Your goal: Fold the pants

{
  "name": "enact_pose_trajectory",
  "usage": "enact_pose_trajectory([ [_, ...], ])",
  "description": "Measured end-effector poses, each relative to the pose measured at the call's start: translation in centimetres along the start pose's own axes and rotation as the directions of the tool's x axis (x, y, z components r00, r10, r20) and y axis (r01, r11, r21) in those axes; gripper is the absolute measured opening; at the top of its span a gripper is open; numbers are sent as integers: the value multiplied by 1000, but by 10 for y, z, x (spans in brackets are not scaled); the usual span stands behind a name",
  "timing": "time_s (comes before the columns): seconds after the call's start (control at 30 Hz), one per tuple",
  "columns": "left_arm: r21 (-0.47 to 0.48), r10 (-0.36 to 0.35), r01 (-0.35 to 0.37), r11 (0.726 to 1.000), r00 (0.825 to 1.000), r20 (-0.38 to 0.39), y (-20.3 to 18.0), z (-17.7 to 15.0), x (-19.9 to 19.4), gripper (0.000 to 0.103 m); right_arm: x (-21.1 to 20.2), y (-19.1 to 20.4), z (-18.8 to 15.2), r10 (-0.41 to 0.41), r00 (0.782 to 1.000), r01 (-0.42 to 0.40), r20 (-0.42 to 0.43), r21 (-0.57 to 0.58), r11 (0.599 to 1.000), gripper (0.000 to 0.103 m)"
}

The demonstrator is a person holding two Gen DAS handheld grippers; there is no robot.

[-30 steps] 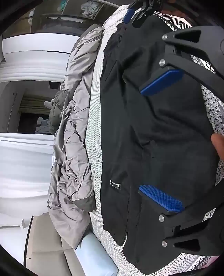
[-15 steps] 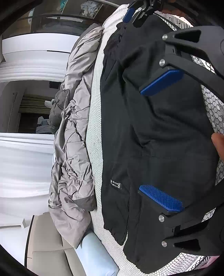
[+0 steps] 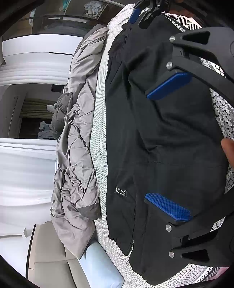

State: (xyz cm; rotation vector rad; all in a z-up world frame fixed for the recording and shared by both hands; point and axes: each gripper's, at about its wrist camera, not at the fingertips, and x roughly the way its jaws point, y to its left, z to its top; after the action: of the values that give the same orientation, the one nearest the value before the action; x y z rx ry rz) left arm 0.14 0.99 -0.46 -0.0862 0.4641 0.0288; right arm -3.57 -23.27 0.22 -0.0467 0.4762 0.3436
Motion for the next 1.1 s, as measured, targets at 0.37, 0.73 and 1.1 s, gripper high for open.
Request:
enact_pose_trajectory([
  [0.37,1,0,0,1000,1000,-1,0,1,0,103,0,-3,0,-8,1000,8,-4,7,1000,103],
  [0.73,0,1,-1,1000,1000,2,0,1,0,103,2,-4,0,-9,1000,9,-11,2,1000,103],
  [1.1,1,1,-1,1000,1000,0,1,1,0,103,4,-2,0,-8,1000,8,-14,-1,1000,103],
])
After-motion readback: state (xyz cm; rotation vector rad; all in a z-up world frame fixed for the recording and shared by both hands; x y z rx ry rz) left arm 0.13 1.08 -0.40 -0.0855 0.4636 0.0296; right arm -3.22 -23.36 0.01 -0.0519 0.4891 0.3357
